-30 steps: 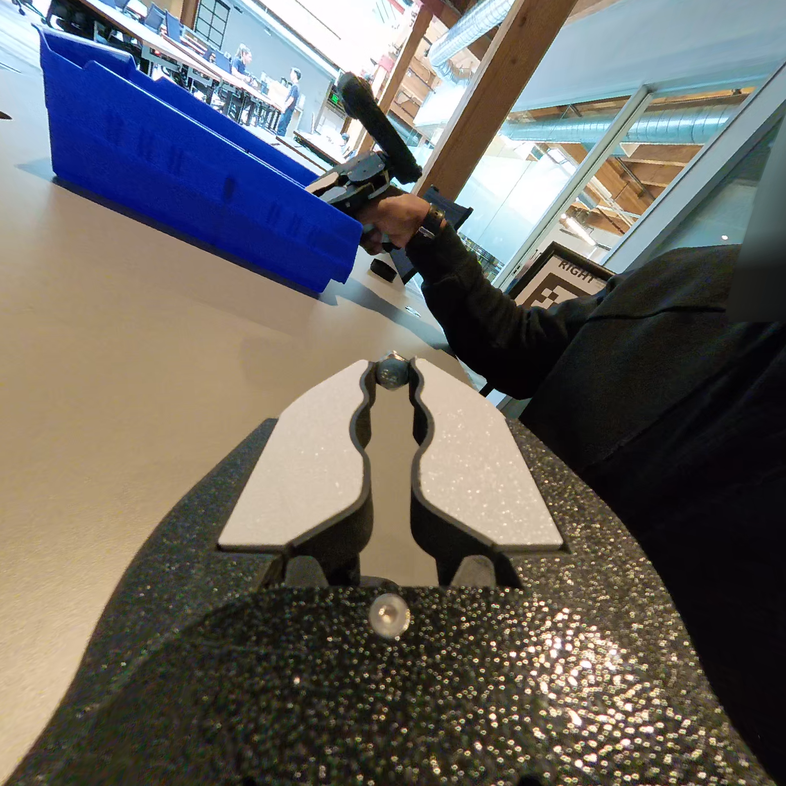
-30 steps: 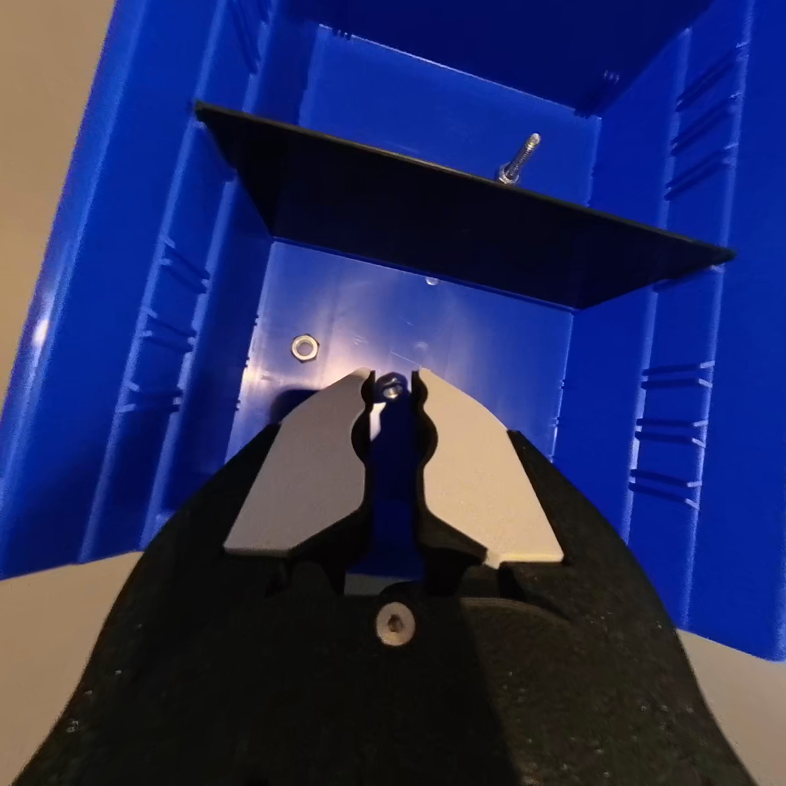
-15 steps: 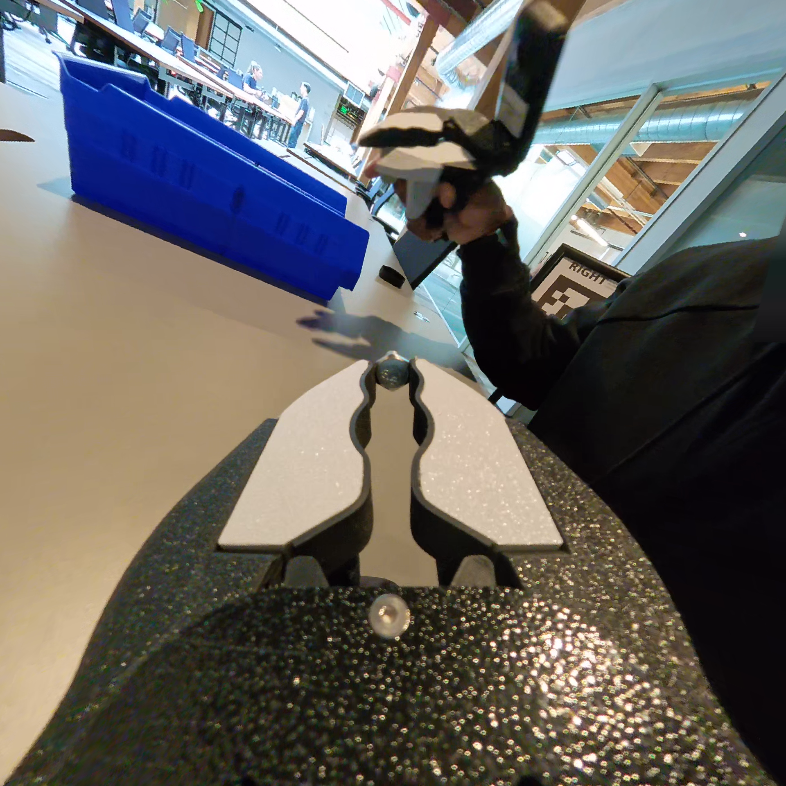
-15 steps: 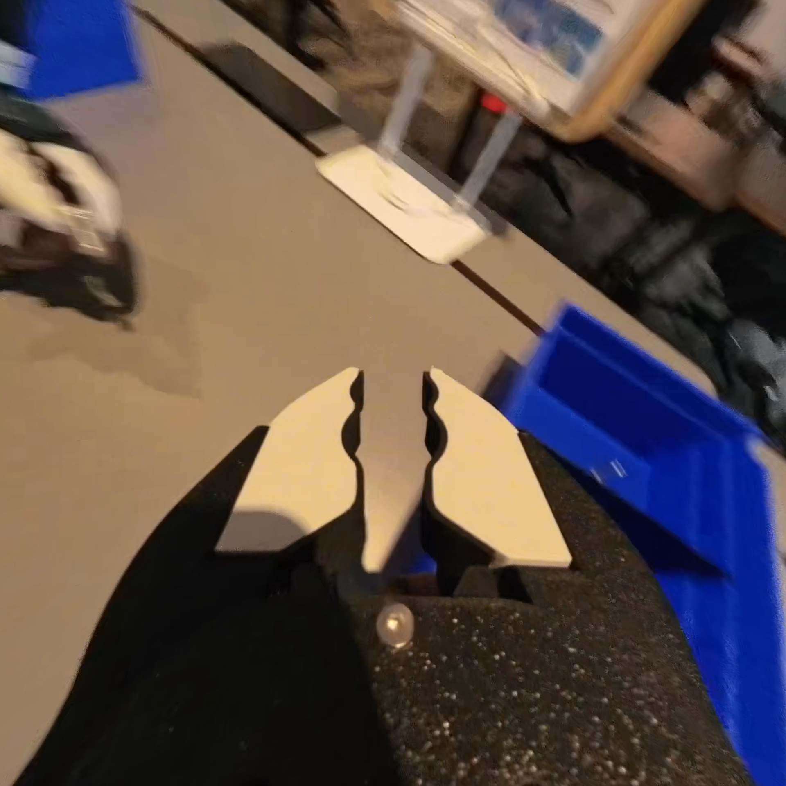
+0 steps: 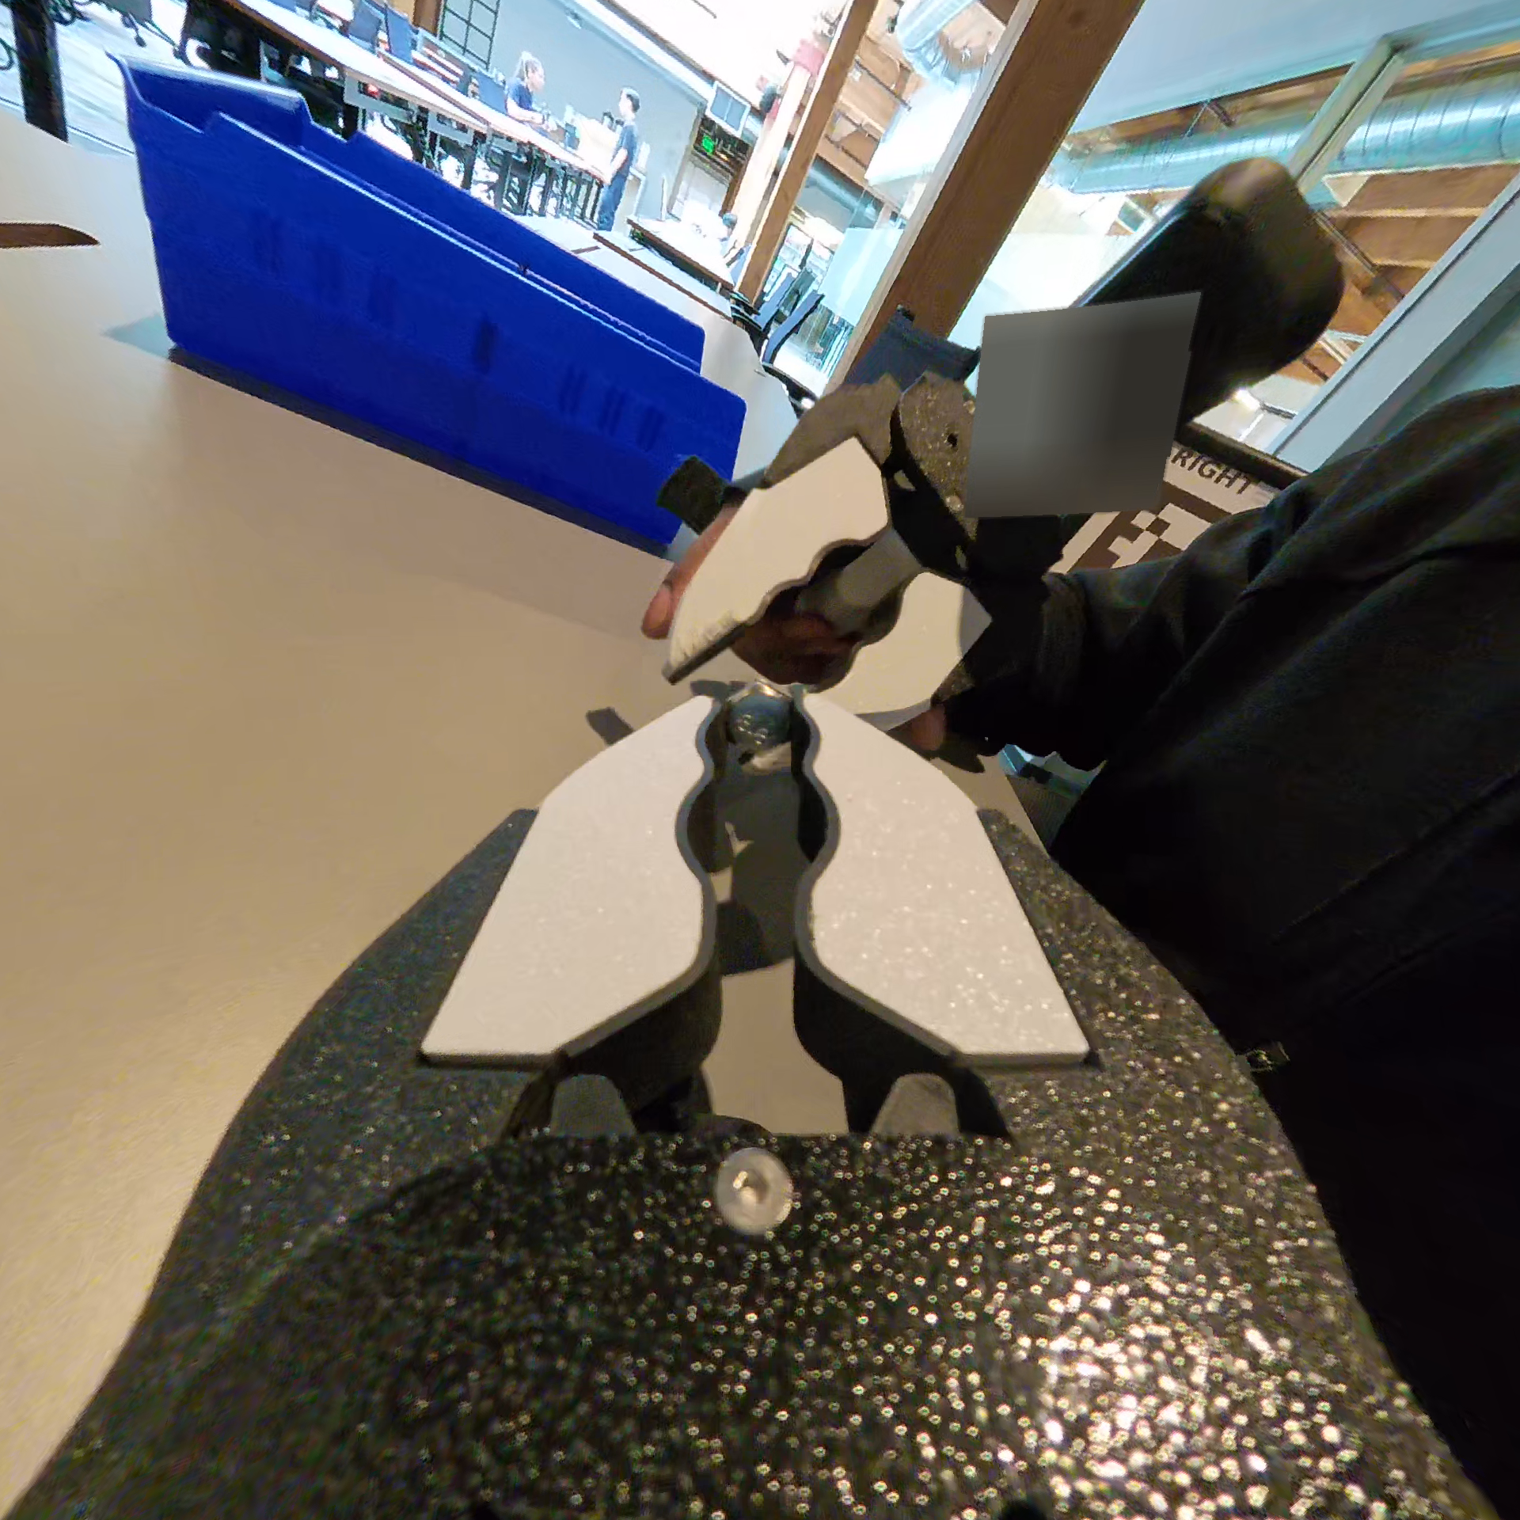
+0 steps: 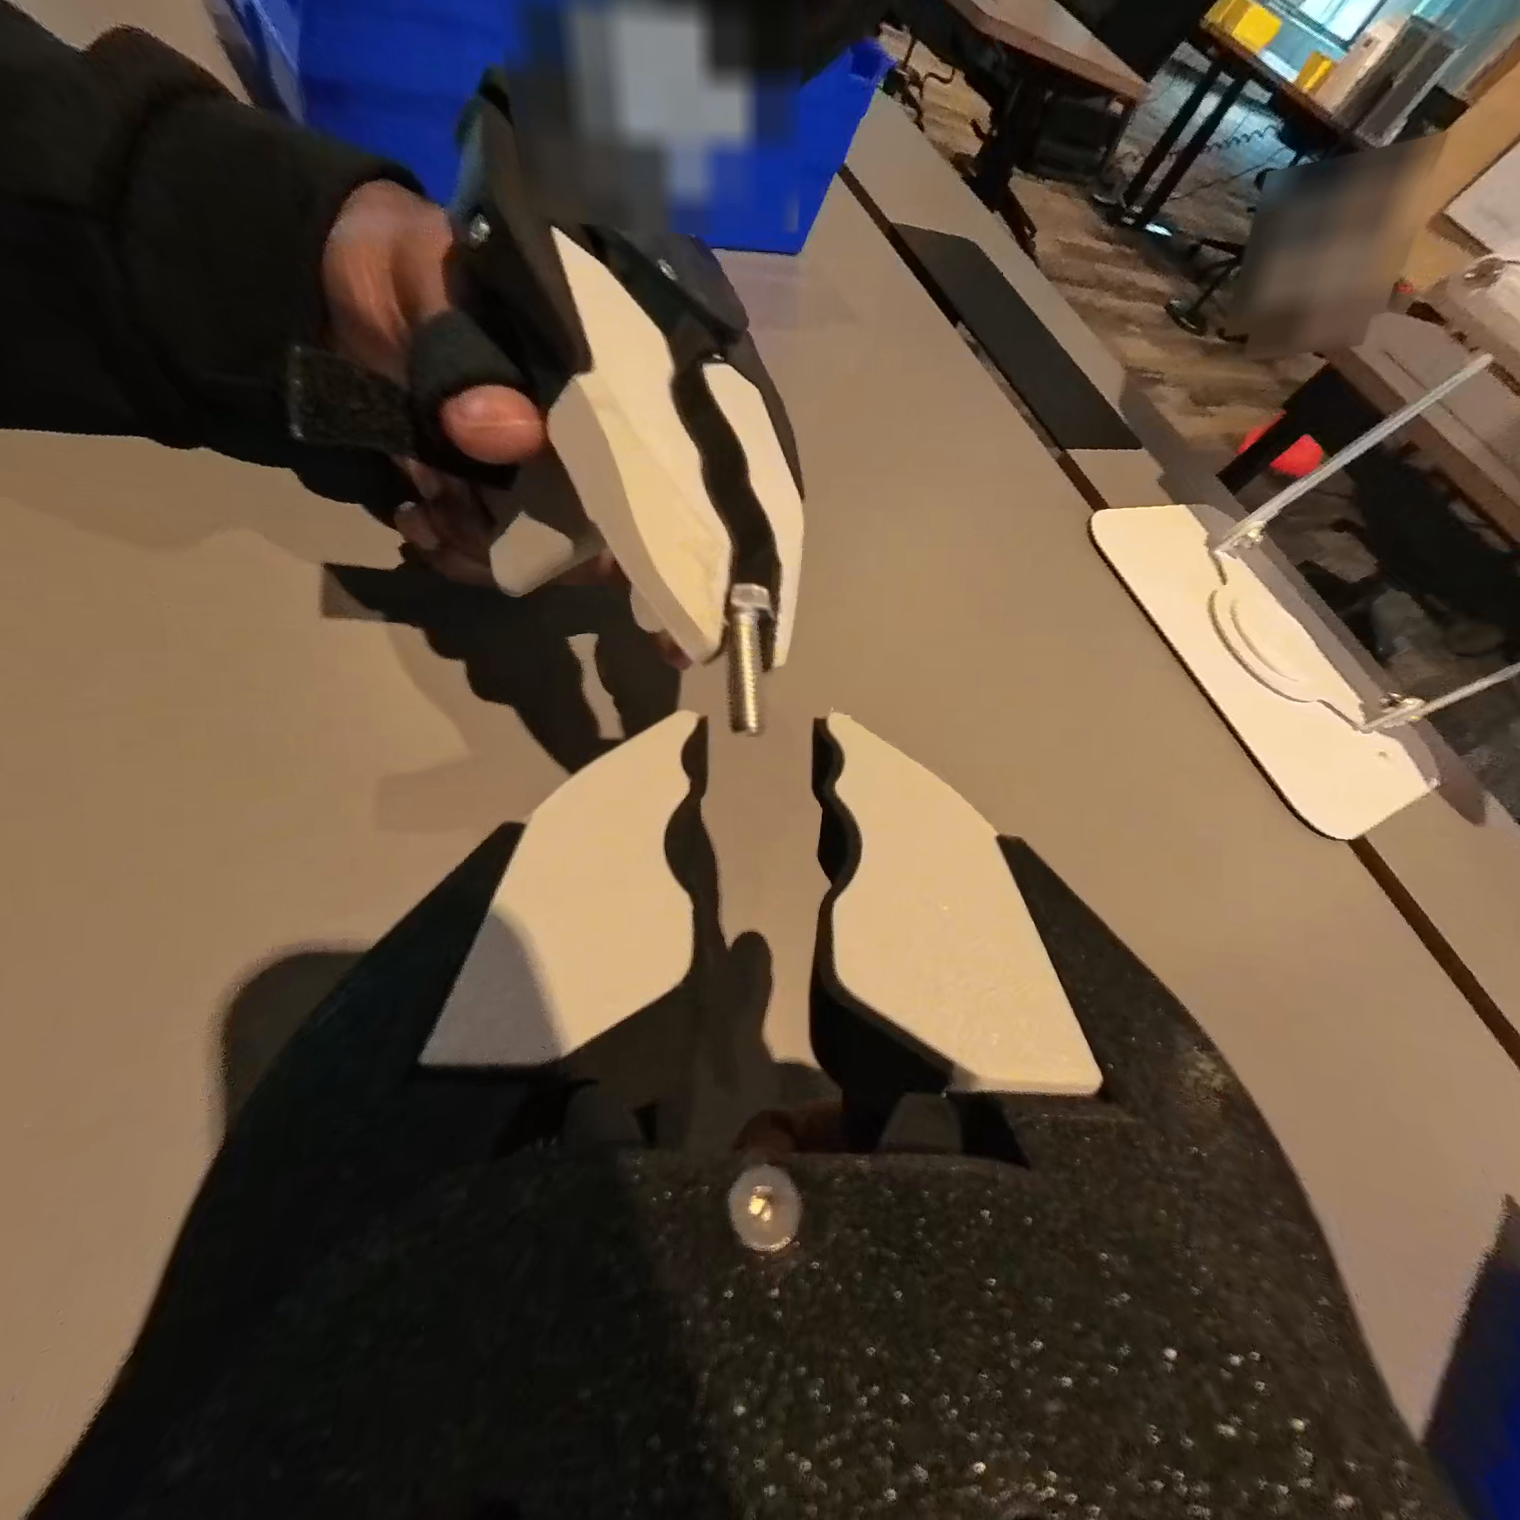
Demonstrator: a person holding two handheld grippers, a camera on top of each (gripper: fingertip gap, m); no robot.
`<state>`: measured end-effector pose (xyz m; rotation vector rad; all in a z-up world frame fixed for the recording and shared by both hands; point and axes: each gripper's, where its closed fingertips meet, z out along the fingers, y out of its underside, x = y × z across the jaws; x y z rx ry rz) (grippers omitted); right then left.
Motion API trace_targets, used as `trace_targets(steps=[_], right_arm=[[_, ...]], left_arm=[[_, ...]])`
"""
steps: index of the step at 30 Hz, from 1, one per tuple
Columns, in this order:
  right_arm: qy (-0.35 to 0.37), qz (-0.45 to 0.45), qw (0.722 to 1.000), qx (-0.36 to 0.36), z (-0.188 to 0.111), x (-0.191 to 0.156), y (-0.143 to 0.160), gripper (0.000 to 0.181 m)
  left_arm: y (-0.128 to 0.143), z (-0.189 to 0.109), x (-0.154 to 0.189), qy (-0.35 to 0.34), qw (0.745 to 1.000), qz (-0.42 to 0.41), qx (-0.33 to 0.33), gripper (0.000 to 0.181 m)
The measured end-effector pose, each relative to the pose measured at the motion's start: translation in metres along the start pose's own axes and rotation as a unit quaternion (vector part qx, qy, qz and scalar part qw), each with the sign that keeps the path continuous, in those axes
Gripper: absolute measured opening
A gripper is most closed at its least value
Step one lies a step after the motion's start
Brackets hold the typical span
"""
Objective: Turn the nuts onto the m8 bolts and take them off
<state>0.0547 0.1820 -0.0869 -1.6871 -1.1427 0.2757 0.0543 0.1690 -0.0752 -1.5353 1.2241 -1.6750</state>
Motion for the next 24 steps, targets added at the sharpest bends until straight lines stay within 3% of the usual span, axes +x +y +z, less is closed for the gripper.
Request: trace_targets(steps=[4,10,13,16,18,20,24], right_arm=[[-0.001,-0.018,1.0,-0.01,0.006,-0.006,0.003,0.008],[0.026,-0.055,0.998,-0.027,0.002,0.001,0.006,0.008],[0.079,-0.054,0.995,-0.022,-0.024,0.039,-0.003,0.008],[0.185,-0.011,0.982,-0.031,-0.086,0.128,-0.007,0.008],[0.215,0.061,0.971,-0.088,-0.124,0.191,0.02,0.008],[0.22,0.142,0.95,-0.168,-0.147,0.244,0.07,0.007],[0.202,0.229,0.906,-0.292,-0.157,0.295,0.16,0.008]], left_arm=[[0.006,0.003,-0.001,-0.005,1.0,-0.011,-0.019,0.014],[0.006,0.004,-0.005,-0.023,0.999,-0.007,-0.021,0.015],[-0.006,-0.002,-0.007,-0.02,0.999,-0.015,0.024,0.02],[-0.012,-0.007,-0.013,-0.025,0.998,-0.038,0.046,0.018],[-0.011,-0.007,-0.015,-0.027,0.998,-0.042,0.045,0.017],[-0.009,-0.005,-0.014,-0.028,0.998,-0.037,0.037,0.017],[-0.006,-0.003,-0.012,-0.03,0.999,-0.027,0.025,0.016]])
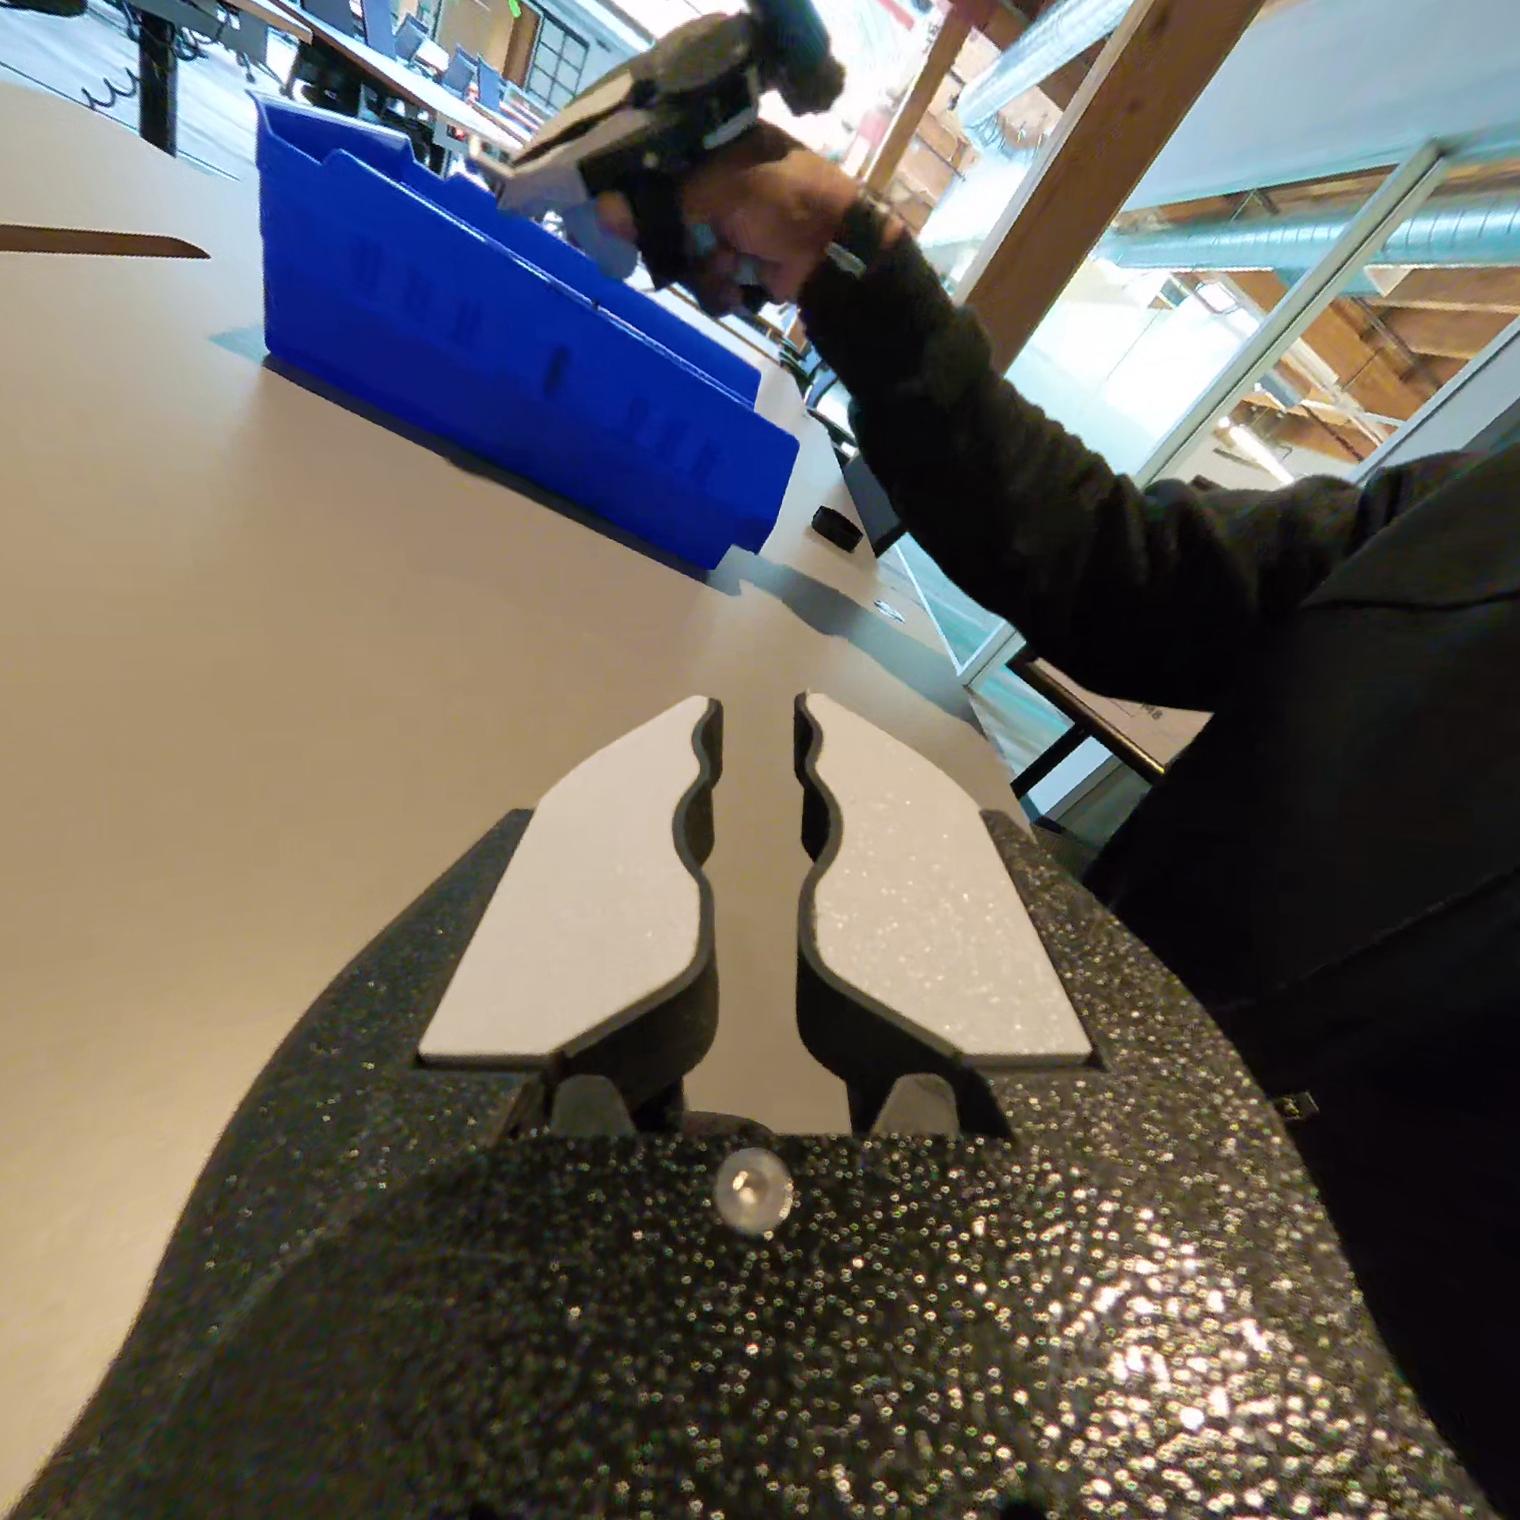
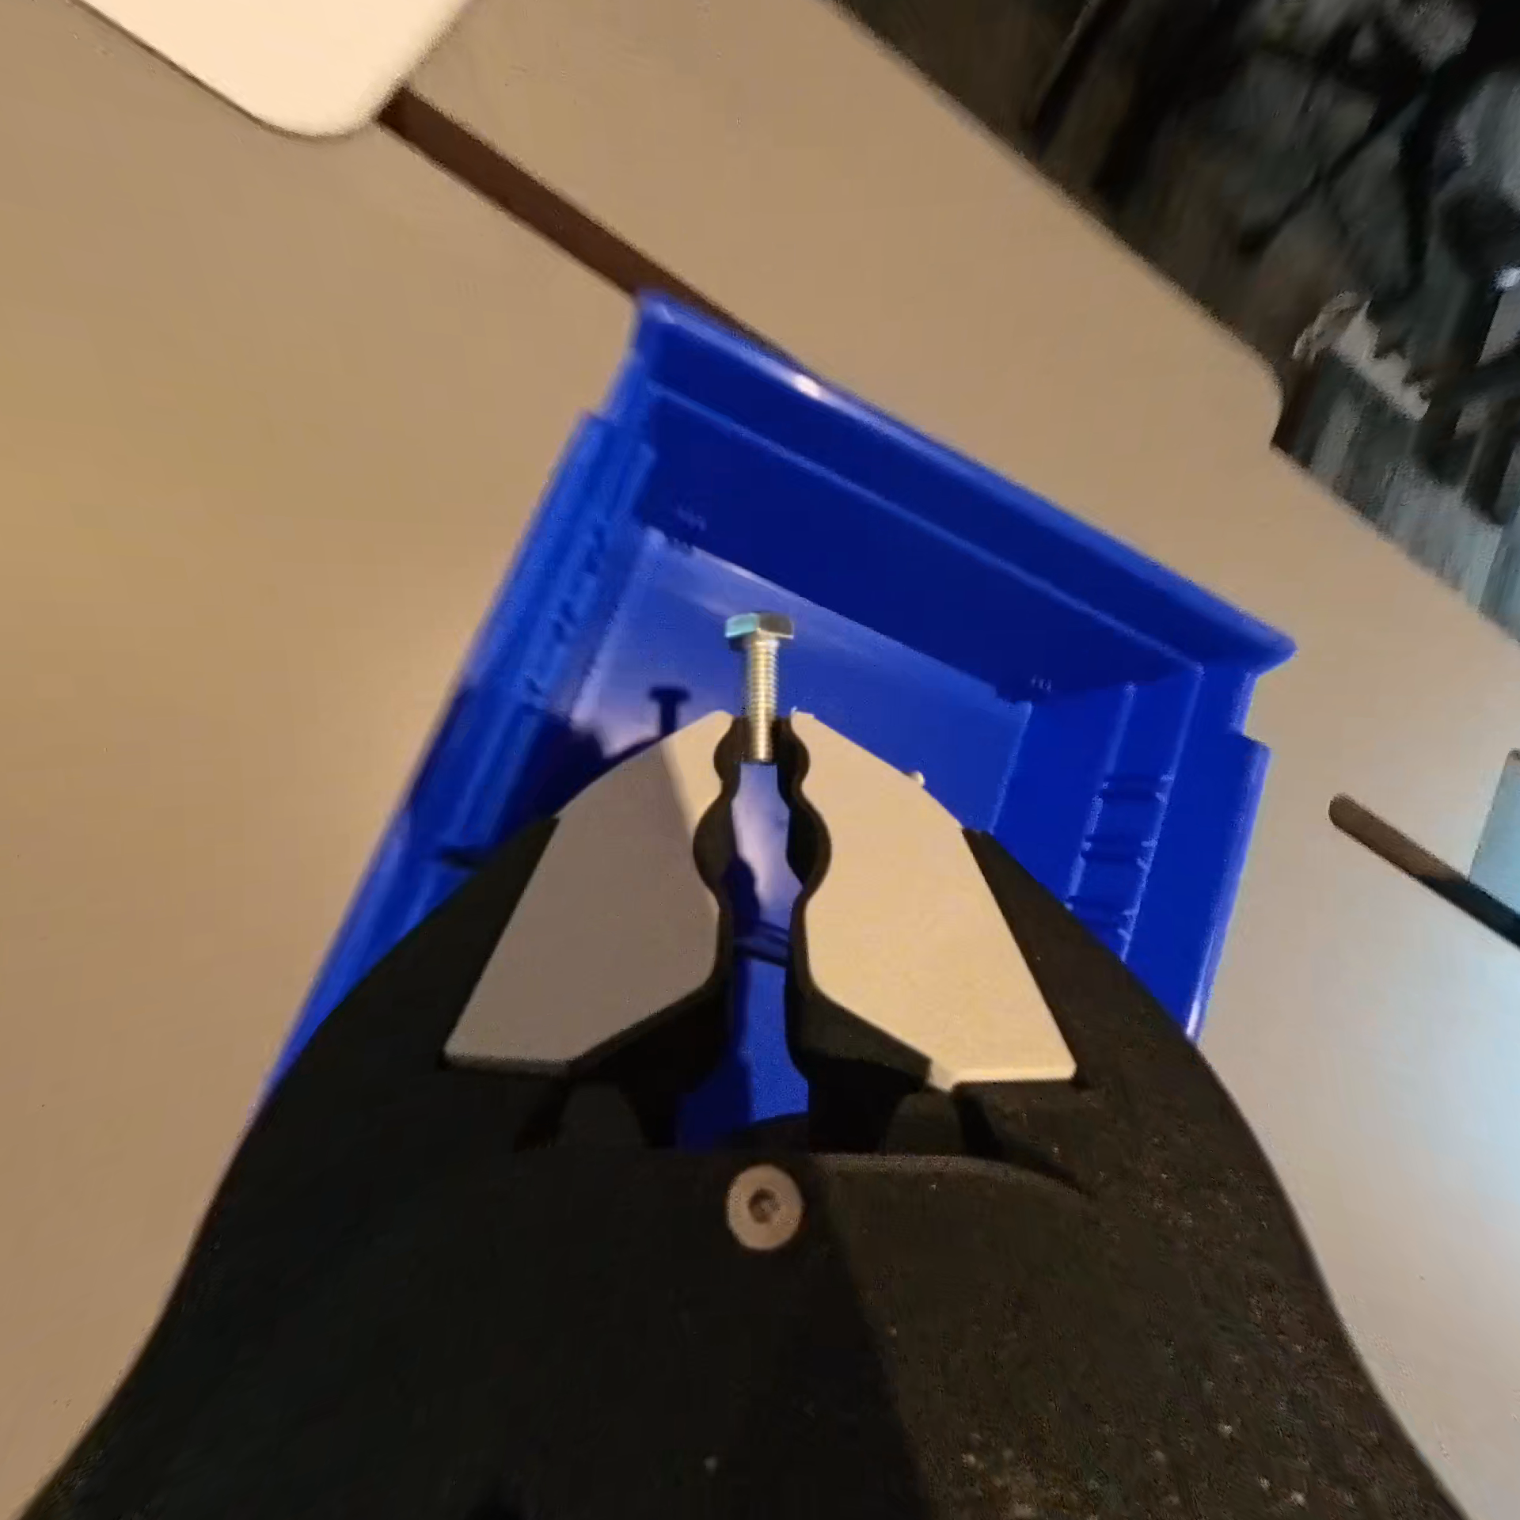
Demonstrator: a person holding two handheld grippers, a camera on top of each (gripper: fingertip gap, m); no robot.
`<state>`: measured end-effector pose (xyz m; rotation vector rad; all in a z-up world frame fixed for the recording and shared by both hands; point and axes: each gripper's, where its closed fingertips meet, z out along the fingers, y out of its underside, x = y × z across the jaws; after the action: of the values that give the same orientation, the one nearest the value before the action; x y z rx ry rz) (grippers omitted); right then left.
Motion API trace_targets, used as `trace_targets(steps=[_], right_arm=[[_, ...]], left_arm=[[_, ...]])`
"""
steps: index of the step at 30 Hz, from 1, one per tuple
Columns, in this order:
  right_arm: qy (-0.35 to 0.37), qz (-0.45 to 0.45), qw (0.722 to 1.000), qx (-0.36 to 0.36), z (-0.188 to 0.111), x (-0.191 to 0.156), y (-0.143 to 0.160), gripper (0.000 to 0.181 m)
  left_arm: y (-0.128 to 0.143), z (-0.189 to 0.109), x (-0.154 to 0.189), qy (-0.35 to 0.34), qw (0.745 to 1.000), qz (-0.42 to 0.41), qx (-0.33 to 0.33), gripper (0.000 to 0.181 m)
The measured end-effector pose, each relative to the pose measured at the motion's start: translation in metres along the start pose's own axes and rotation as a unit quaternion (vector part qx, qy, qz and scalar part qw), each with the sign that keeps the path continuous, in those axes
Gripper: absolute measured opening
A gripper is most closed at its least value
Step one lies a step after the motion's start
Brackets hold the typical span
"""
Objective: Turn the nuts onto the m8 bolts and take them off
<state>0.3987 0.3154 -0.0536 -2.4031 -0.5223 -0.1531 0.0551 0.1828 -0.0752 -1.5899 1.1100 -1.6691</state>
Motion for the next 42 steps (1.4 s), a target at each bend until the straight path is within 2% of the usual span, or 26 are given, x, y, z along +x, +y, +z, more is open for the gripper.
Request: trace_targets(steps=[2,6,9,11,14,18,20,23,26,28,29,38,40,42], right_arm=[[0.007,-0.004,0.999,-0.048,0.016,0.01,0.013,0.008],[0.043,-0.023,0.997,-0.068,0.025,0.019,0.018,0.011],[0.061,-0.022,0.997,-0.048,0.017,0.021,0.019,0.017],[0.076,-0.01,0.997,-0.012,-0.002,0.02,0.02,0.02],[0.053,0.02,0.996,0.066,-0.044,-0.008,0.032,0.023],[-0.029,0.067,0.982,0.173,-0.094,-0.075,0.067,0.028],[-0.043,0.09,0.973,0.208,-0.111,-0.098,0.083,0.031],[-0.018,0.104,0.971,0.216,-0.119,-0.113,0.101,0.037],[0.023,0.092,0.979,0.182,-0.104,-0.116,0.113,0.038],[0.022,0.08,0.984,0.159,-0.089,-0.126,0.115,0.019],[0.045,0.076,0.984,0.152,-0.085,-0.124,0.114,0.006],[0.109,0.062,0.983,0.135,-0.071,-0.131,0.091,0.011],[0.136,0.052,0.978,0.151,-0.082,-0.126,0.088,0.023],[0.145,0.023,0.97,0.192,-0.103,-0.133,0.075,0.027]], left_arm=[[-0.001,-0.001,0.0,0.0,1.0,-0.002,0.003,0.015],[-0.003,-0.003,-0.002,0.002,1.0,-0.01,0.012,0.014],[-0.004,-0.003,-0.001,0.005,1.0,-0.013,0.014,0.014],[-0.004,-0.004,-0.001,0.006,1.0,-0.014,0.015,0.014],[-0.005,-0.005,-0.001,0.008,1.0,-0.016,0.017,0.013],[-0.004,-0.005,-0.002,0.01,1.0,-0.02,0.017,0.013],[-0.004,-0.005,-0.002,0.011,1.0,-0.021,0.015,0.013],[-0.003,-0.004,-0.002,0.012,1.0,-0.022,0.014,0.013],[-0.003,-0.004,-0.001,0.011,1.0,-0.019,0.013,0.012],[-0.003,-0.004,-0.002,0.007,1.0,-0.016,0.012,0.012],[-0.003,-0.004,-0.002,0.005,1.0,-0.014,0.012,0.012],[-0.002,-0.003,-0.002,-0.001,1.0,-0.01,0.01,0.011],[-0.002,-0.003,-0.003,-0.002,1.0,-0.009,0.01,0.011],[-0.001,-0.002,-0.003,-0.005,1.0,-0.006,0.007,0.011]])
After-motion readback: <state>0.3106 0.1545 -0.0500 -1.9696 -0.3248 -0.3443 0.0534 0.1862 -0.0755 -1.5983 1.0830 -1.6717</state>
